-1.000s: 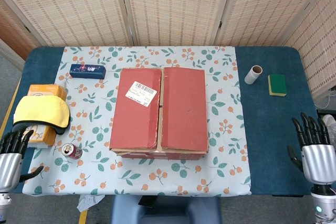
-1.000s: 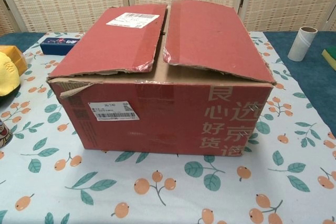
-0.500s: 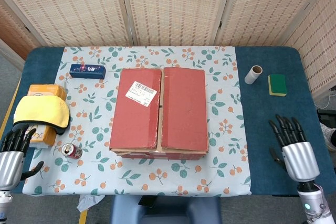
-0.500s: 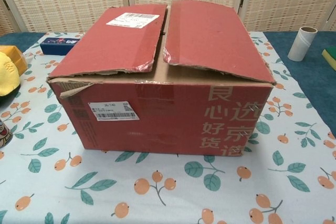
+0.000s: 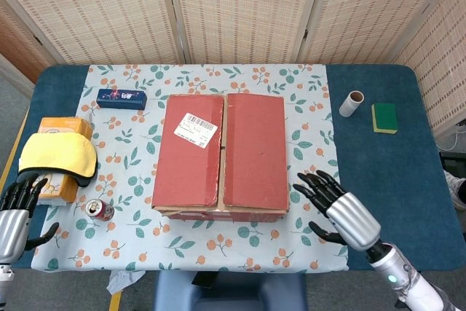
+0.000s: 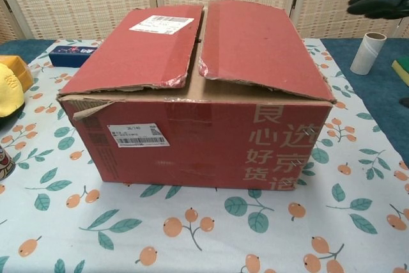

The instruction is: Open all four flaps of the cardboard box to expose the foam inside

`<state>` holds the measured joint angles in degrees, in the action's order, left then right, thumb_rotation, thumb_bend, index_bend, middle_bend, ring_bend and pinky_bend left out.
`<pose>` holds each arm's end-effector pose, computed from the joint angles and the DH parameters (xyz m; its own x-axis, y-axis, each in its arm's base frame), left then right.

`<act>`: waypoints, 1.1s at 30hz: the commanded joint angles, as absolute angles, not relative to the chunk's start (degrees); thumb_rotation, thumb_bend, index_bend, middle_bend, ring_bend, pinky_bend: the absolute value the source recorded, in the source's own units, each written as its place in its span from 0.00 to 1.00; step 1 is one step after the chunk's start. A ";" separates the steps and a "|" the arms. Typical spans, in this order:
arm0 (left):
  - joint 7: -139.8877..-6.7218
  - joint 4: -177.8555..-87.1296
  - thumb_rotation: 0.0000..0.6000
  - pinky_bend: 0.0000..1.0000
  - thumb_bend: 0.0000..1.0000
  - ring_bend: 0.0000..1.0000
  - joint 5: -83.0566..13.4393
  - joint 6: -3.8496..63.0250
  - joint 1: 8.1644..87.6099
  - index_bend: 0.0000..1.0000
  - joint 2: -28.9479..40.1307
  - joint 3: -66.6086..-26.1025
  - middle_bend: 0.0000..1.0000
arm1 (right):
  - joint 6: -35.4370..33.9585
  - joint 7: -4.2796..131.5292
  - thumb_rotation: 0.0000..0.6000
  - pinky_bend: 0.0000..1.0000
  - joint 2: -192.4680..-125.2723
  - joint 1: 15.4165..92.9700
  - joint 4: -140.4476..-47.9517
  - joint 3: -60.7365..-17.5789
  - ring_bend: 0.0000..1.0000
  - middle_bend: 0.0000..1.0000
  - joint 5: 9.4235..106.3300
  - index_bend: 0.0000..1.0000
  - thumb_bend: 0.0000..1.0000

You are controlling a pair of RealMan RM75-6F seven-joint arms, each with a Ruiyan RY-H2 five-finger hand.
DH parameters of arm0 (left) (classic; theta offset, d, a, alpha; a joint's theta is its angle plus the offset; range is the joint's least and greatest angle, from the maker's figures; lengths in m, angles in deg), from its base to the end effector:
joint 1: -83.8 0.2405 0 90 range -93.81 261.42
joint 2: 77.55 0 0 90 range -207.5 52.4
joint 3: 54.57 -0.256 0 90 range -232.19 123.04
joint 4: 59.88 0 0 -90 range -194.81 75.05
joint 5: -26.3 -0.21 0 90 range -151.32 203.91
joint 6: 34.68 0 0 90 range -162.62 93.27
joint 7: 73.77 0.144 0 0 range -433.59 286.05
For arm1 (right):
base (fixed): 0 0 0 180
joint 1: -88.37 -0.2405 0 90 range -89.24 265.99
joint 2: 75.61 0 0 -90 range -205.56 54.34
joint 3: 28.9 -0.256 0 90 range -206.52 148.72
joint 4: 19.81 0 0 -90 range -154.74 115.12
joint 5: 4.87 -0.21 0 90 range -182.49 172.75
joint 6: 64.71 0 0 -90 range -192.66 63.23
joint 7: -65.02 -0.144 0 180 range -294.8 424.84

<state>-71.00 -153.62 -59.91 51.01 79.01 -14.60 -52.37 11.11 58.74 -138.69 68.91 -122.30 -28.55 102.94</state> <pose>-0.3077 0.1780 0.1629 0.4367 0.0033 0.8996 0.8996 -0.0135 -0.4366 -0.1904 -0.2068 0.1075 0.2889 -0.1853 0.9392 -0.8051 -0.5779 0.1337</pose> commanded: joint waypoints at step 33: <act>-92.29 -150.46 1.00 0.00 0.32 0.00 -67.24 58.95 81.95 0.00 -19.91 -54.39 0.00 | -2.42 77.05 1.00 0.00 -159.07 53.64 -120.90 -38.33 0.00 0.00 92.33 0.00 0.43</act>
